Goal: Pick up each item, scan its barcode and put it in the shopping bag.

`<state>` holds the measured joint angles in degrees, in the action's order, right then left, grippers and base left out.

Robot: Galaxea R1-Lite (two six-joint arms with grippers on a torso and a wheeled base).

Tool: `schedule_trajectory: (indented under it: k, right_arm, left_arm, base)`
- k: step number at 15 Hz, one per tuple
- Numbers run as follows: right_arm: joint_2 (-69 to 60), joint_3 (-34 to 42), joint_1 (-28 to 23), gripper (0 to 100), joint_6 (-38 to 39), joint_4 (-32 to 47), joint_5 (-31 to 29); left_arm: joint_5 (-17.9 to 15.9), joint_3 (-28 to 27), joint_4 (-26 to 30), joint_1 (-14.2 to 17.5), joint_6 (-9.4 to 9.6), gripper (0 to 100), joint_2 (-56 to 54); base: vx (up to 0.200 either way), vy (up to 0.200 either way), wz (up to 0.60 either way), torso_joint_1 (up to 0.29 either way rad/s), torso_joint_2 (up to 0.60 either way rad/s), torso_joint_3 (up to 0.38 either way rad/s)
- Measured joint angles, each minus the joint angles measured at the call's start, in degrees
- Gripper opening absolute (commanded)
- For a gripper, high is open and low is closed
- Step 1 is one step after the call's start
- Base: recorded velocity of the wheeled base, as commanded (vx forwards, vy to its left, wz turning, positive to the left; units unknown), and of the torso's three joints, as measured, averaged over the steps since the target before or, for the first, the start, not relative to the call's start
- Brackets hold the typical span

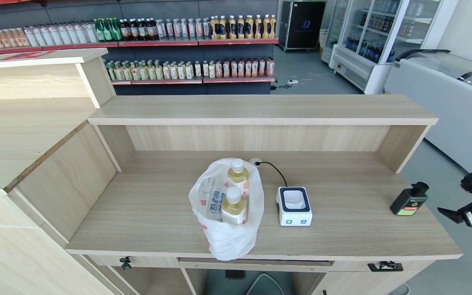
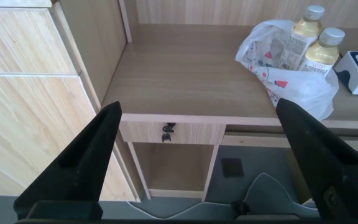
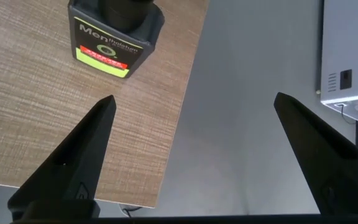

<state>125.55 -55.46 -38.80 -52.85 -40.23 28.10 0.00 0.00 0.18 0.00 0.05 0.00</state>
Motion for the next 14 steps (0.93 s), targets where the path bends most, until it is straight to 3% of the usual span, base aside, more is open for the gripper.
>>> schedule_trajectory:
  k: [14]
  right_arm:
    - [5.9, -5.4, 5.5, 100, -0.8, -0.4, -0.1]
  left_arm:
    - [0.0, 0.0, 0.0, 0.0, -0.05, 100, 0.0]
  base:
    - [0.000, 0.000, 0.00, 0.000, 0.00, 0.000]
